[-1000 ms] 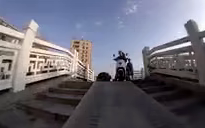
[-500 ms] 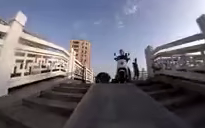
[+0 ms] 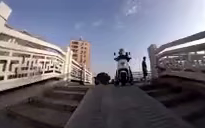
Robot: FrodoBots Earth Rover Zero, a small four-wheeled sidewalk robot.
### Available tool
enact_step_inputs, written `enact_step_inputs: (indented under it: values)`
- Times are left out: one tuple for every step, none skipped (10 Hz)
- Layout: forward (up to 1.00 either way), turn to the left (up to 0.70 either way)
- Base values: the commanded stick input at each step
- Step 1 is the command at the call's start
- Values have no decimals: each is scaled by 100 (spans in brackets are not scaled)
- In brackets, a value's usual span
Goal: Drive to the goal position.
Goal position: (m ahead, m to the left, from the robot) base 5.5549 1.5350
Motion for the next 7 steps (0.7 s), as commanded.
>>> enact_step_inputs:
  values:
    - [70,0]
    - [70,0]
    - [70,0]
    - [70,0]
    - [70,0]
    - [70,0]
    - [70,0]
